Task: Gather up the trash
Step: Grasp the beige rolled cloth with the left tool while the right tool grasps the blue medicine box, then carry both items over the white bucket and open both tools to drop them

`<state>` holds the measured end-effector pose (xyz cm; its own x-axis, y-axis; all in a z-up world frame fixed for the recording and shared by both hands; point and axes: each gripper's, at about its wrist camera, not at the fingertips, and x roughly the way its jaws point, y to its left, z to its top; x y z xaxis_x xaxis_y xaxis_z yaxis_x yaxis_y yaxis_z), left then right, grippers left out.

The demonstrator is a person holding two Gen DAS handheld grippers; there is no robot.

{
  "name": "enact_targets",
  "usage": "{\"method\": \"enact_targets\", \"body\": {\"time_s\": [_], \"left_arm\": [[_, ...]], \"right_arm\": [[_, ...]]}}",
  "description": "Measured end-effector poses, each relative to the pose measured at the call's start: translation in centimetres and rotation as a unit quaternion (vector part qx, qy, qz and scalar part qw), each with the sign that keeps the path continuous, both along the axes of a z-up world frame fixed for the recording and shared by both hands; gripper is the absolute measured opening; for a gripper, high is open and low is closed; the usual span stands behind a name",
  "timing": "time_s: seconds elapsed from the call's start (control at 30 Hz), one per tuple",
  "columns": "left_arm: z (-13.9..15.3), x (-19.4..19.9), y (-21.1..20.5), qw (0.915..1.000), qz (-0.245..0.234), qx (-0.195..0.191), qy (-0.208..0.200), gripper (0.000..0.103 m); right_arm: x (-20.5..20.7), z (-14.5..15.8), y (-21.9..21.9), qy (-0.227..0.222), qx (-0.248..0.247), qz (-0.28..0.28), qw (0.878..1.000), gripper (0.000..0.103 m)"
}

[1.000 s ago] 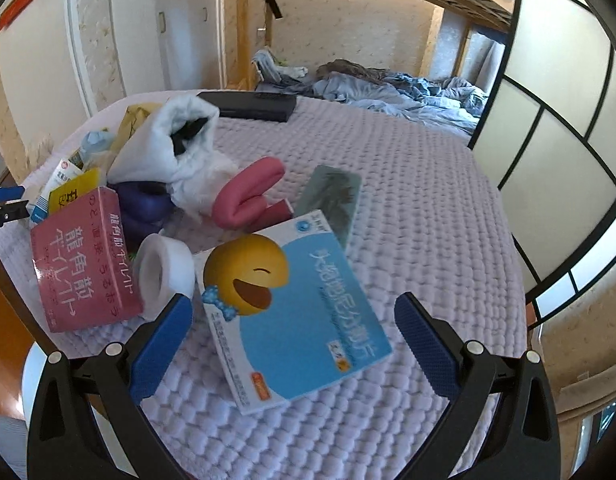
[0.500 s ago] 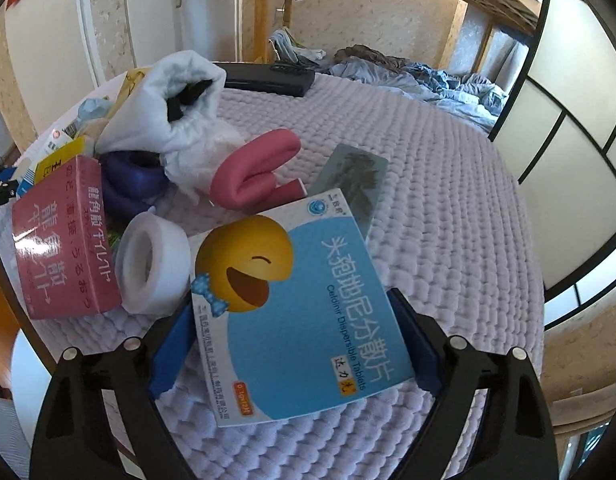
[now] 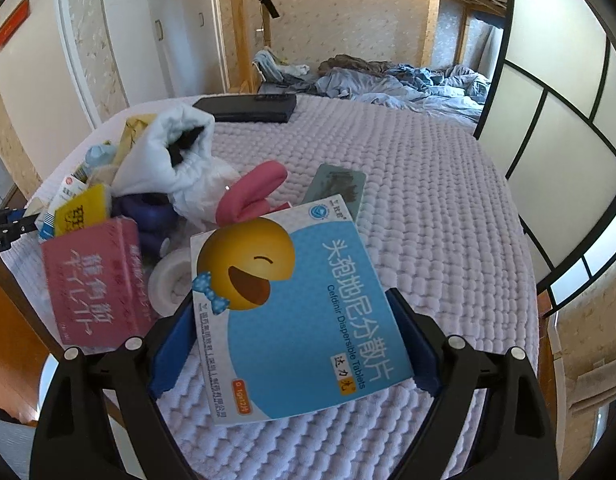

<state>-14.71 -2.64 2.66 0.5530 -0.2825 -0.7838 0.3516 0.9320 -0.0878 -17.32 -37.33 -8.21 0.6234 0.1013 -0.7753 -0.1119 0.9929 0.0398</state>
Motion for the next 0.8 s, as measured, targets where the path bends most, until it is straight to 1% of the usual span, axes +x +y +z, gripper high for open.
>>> {"method": "enact_targets", "body": {"time_s": [0.1,0.23,0.33,0.53,0.8], "left_arm": [[0.5,-0.2,0.2,1.0000,0.003,-0.006,-0.002,0.039],[1.2,-0.6,0.7,0.9997,0.008,-0.023,0.002,0.039],[1.8,-1.2,0.9,0.9997,0.006,-0.025,0.001,0.039],[2.7,-3.0,1.2,0.9995,0.000,-0.031,0.007,0.039],[3.0,-5.9,0.2,0.9992,-0.023,-0.027,0.017,0.039]], "right_arm": [[-0.5,0.5,0.1,-0.005,0.001,-0.009,1.000,0.087],[-1.4,1.3,-0.2,-0.009,0.031,-0.023,0.999,0.087],[-2.5,2.3,0.0,-0.014,0.048,-0.026,0.998,0.087],[-5.2,3.8,1.4,-0.016,0.061,-0.019,0.998,0.087],[-8.7,4.2,5.1,0.000,0.071,0.014,0.997,0.087]]}}
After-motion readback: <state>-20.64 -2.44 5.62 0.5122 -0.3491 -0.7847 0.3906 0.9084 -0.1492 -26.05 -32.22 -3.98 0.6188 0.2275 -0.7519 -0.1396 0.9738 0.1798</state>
